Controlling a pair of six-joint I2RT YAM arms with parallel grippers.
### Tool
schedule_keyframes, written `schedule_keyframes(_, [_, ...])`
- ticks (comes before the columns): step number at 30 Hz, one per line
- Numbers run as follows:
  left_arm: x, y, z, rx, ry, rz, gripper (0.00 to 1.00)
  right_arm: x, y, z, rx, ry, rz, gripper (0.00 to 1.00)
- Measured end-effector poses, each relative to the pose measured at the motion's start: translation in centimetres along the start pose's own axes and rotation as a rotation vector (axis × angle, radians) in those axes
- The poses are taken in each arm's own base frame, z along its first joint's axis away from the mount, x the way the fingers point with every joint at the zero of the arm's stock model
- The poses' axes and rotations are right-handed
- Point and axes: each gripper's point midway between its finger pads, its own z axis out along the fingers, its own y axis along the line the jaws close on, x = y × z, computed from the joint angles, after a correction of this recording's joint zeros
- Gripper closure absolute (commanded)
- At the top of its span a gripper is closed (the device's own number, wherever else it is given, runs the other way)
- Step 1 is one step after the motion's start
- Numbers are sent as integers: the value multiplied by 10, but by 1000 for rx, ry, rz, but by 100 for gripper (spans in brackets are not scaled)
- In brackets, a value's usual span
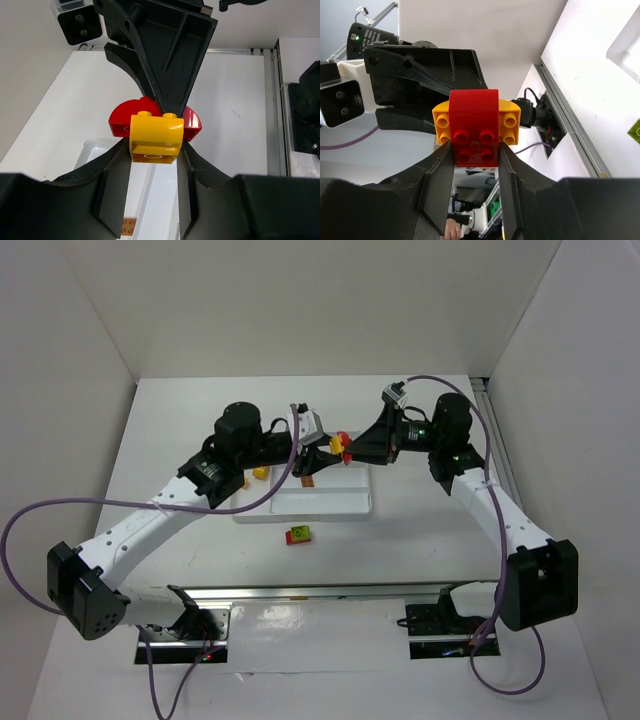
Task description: Sort the legos into containers by color
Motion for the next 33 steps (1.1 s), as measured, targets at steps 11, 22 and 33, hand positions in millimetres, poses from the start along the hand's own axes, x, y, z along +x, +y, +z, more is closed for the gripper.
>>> schedule_keyframes(11, [13, 13, -31, -56, 27, -15, 100, -19, 8, -2, 49, -51, -87, 78])
schedule_keyframes(22, [34, 38, -63, -167, 80, -171, 100, -32, -26, 2, 227, -81, -122, 78])
schedule_keyframes(33, [142, 77, -90, -405, 430, -637, 100, -13, -112, 24, 779, -35, -265, 81])
